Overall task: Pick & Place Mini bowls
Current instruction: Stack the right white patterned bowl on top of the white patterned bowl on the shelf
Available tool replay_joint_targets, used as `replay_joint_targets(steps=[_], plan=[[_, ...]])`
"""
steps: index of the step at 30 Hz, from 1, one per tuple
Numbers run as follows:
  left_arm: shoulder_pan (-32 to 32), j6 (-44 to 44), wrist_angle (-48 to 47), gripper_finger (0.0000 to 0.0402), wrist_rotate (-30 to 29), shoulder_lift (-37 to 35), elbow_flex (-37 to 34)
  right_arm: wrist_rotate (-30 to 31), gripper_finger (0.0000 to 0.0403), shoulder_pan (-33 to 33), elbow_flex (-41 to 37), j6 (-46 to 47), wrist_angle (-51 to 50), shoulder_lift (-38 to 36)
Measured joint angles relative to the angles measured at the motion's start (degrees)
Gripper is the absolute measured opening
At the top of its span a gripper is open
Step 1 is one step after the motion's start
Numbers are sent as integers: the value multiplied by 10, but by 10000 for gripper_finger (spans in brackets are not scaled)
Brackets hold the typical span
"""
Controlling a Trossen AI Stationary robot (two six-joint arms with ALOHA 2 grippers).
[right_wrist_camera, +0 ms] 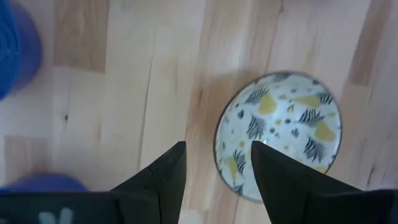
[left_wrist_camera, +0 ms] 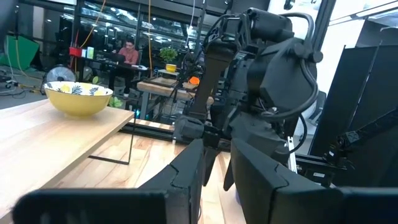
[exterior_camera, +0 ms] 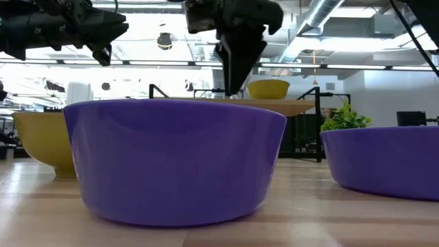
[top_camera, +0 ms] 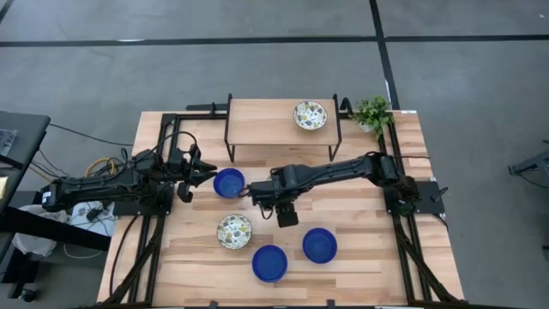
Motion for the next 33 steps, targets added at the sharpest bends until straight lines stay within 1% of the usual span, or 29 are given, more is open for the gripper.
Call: replay_joint_targets(steps=[7,15,22,26,33], plan=[[0,0,0,82,0,0,0,0,169,-2,-4,-5,17,0],[0,0,0,82,0,0,0,-1,169,1,-56,-5,18,0],[0,0,0,82,0,0,0,1,169,-5,-66,-11,51,1],[0,0,0,82,0,0,0,2,169,-9,-93,-31,74,1],[0,0,0,82,0,0,0,2,169,-27,-93,-30,98,0]])
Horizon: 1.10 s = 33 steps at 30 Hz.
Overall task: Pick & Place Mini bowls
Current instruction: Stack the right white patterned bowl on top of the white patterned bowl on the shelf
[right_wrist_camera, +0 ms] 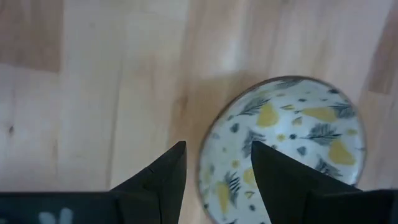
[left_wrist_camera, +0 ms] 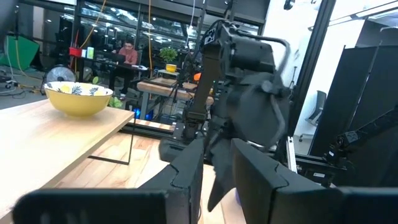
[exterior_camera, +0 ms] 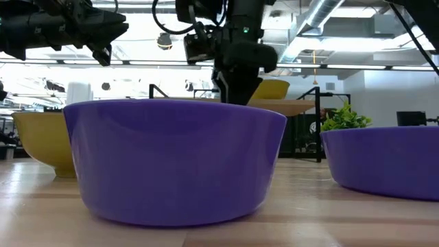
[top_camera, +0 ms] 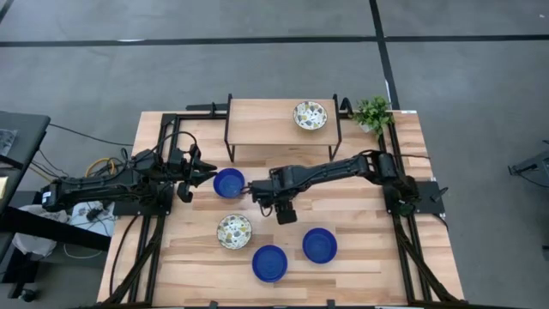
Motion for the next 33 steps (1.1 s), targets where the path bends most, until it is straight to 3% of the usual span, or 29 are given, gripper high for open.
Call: replay_joint_targets(steps=[12,28,33], plan=[[0,0,2,82,0,0,0,-1,169,-11,-49,0,26,0],[0,0,8,82,0,0,0,-3,169,1,-49,11,41,-44],[0,0,8,82,0,0,0,-30,169,7,-49,9,39,-51]])
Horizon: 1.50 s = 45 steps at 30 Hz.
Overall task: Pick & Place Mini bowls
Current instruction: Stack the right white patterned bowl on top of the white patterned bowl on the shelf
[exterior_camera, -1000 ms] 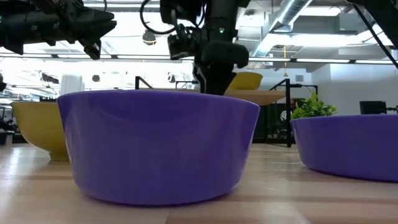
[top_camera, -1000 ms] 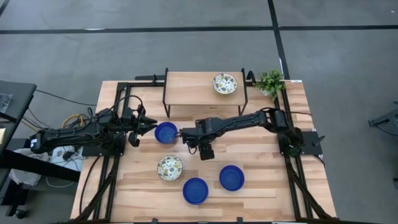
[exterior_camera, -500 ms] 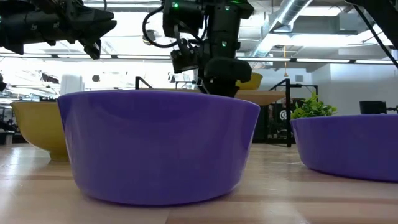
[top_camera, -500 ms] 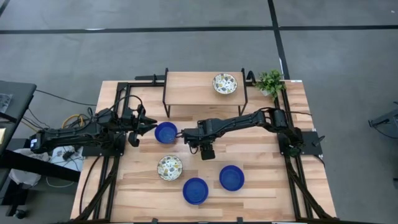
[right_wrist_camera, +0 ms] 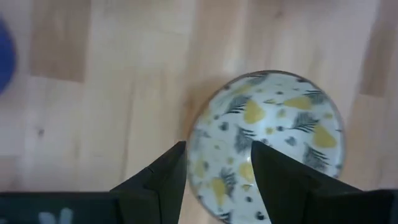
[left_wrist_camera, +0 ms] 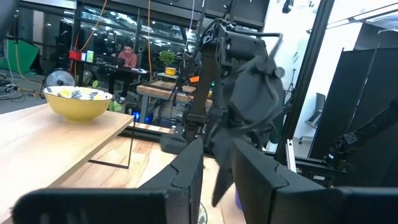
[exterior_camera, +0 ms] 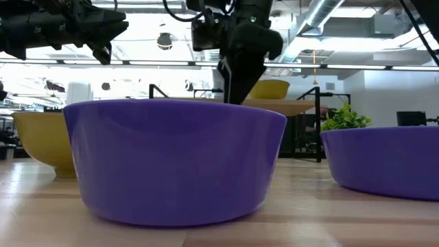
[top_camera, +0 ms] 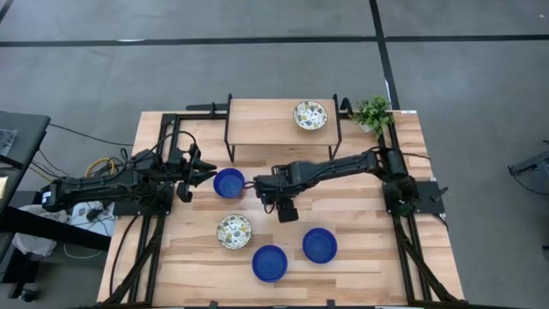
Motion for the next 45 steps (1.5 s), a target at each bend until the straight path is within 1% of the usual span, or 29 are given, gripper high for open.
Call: replay_joint_targets(steps=[3,6,12,21,26,36,41,45], plan=[[0,0,0,82,0,0,0,-3,169,10,0,-8,-1,12],[0,0,2,82,0,0,0,-1,169,18,-18,-13,16,18],[0,0,4,82,0,5,0,31,169,15,-23,6,19,29],[0,5,6,82,0,11,0,33,169,0,-25,5,26,42],[0,5,6,82,0,11,0,32,169,-4,-30,-42,31,42],[0,6,7,82,0,11,0,29,169,-3,-30,-43,48,42],[0,6,9,82,0,11,0,28,169,-4,-30,2,55,42],[0,6,10,82,0,11,0,3,169,-5,-30,44,61,42]])
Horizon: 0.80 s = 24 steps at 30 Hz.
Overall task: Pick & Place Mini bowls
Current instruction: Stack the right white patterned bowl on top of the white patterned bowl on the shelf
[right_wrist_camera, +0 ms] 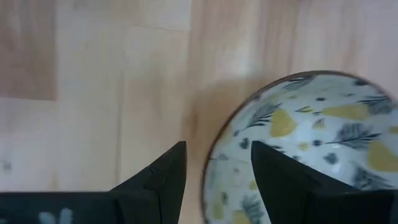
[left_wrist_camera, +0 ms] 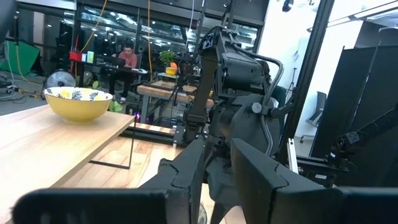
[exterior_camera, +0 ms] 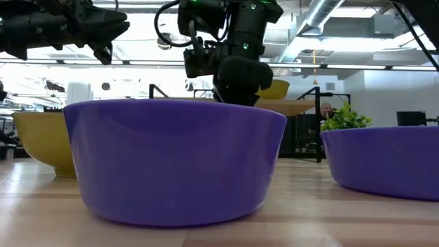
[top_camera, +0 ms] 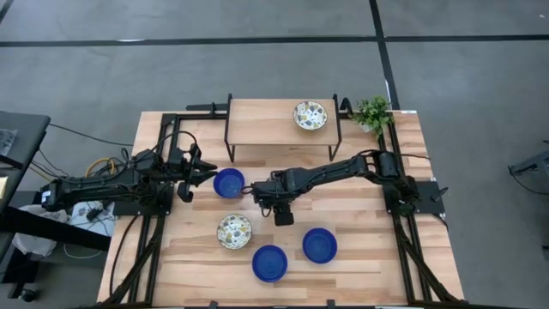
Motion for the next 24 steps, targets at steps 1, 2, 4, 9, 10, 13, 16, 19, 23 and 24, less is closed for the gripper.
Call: replay_joint_targets(steps=[1,2,4,9,10,13,16,19,23,24], plan=[[0,0,0,82,0,0,0,-4,169,0,-3,7,4,0],[0,0,0,82,0,0,0,-6,169,0,-6,12,6,0],[0,0,0,82,0,0,0,-7,169,1,-16,22,12,0],[0,0,4,82,0,0,0,-7,169,6,-35,60,28,0],[0,0,4,82,0,0,0,-6,169,6,-36,68,28,0],[0,0,4,82,0,0,0,-4,168,5,-37,92,31,0],[0,0,4,82,0,0,0,-4,161,1,-37,111,32,0],[0,0,4,82,0,0,0,-4,145,1,-37,115,32,0],[0,0,5,82,0,0,0,-4,119,1,-37,115,32,0],[0,0,5,82,0,0,0,-4,113,1,-37,115,32,0]])
